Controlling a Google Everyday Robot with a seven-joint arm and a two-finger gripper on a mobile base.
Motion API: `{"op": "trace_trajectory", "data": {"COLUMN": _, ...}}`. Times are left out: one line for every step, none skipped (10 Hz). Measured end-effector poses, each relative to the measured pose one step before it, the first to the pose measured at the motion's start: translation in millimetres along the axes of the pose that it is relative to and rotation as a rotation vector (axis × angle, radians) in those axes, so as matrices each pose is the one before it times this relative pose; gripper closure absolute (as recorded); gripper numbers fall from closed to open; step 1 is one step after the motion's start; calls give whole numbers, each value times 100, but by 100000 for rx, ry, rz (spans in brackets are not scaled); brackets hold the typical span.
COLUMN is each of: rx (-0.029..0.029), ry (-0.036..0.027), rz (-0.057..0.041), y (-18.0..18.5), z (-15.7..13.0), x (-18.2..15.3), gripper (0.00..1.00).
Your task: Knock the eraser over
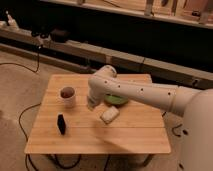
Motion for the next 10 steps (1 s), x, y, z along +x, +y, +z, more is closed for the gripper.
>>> {"op": "trace_trajectory", "data": {"rx": 104, "ry": 24, "rz": -138, "y": -79, "z": 20, "x": 81, "gripper": 100}}
{"op": "trace_trajectory", "data": {"rx": 104, "ry": -14, "rz": -431, "y": -129, "z": 58, "x": 133, "gripper": 100}}
{"op": "trace_trajectory", "data": {"rx": 332, "ry": 254, "rz": -560, "y": -141, "z": 96, "x": 75, "gripper": 100}}
{"op": "trace_trajectory", "data": {"rx": 1828, "ry": 661, "rz": -2282, "y": -845, "z": 520, "x": 396, "gripper": 100}}
{"op": "trace_trajectory", "data": {"rx": 4740, "ry": 1648, "rz": -5867, "y": -2536, "z": 1405, "x": 1378, "gripper": 100}}
{"op": "trace_trajectory", "data": {"rx": 2494, "ry": 897, "rz": -2964, "y": -1209, "z": 782, "x": 665, "gripper": 100}}
{"op": "trace_trajectory", "data": {"rx": 2270, "ry": 515, "rz": -2841, "y": -945, "z": 747, "x": 498, "gripper": 100}}
{"op": "trace_trajectory", "data": {"rx": 1312, "ry": -258, "rz": -1908, "y": -429, "z": 575, "x": 120, "gripper": 100}}
{"op": "trace_trajectory", "data": {"rx": 1091, "ry": -1055, "rz": -1930, "y": -394, "z": 561, "x": 94, "gripper": 100}}
{"op": "trace_trajectory", "data": {"rx": 1385, "ry": -1062, "rz": -1795, "y": -418, "z": 665, "x": 100, "gripper": 100}}
